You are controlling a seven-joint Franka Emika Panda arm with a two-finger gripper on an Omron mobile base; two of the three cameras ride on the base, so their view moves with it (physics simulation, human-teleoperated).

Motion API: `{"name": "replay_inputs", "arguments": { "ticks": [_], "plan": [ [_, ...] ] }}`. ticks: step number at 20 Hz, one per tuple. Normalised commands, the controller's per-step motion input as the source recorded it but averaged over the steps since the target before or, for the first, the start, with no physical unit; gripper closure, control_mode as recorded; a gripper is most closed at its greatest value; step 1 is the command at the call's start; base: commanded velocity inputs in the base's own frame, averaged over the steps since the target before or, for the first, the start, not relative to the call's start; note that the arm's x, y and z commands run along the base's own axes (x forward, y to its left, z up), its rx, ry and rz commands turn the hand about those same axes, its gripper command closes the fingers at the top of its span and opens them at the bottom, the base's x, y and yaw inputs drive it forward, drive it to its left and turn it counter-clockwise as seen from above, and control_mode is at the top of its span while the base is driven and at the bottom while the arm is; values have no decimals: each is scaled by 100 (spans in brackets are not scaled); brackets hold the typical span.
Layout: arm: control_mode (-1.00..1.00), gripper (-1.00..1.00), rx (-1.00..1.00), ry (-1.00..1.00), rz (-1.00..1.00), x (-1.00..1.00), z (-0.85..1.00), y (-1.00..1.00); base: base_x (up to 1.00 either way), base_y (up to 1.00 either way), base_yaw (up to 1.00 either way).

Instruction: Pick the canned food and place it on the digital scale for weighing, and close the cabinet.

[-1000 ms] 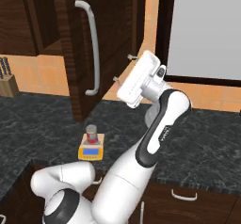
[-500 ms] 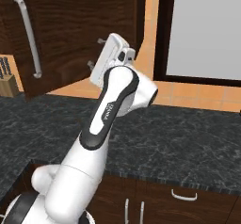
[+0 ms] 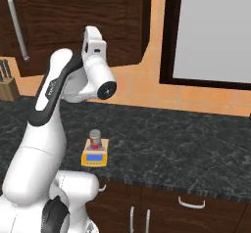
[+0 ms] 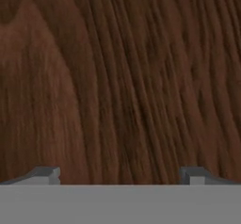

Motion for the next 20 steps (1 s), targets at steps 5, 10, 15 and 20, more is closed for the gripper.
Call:
{"name": "replay_inputs", "arguments": {
  "ticks": [5,10,15,20],
  "plan": [
    [-100,-100,-2,0,-22,85,0,9,0,0,0],
    [-100,-100,0,0,-19,74,0,0,0,0,0],
    [-100,-100,0,0,-15,75,0,0,0,0,0],
    [-100,-100,-2,0,-14,93,-18,0,0,0,0]
  ]
}}
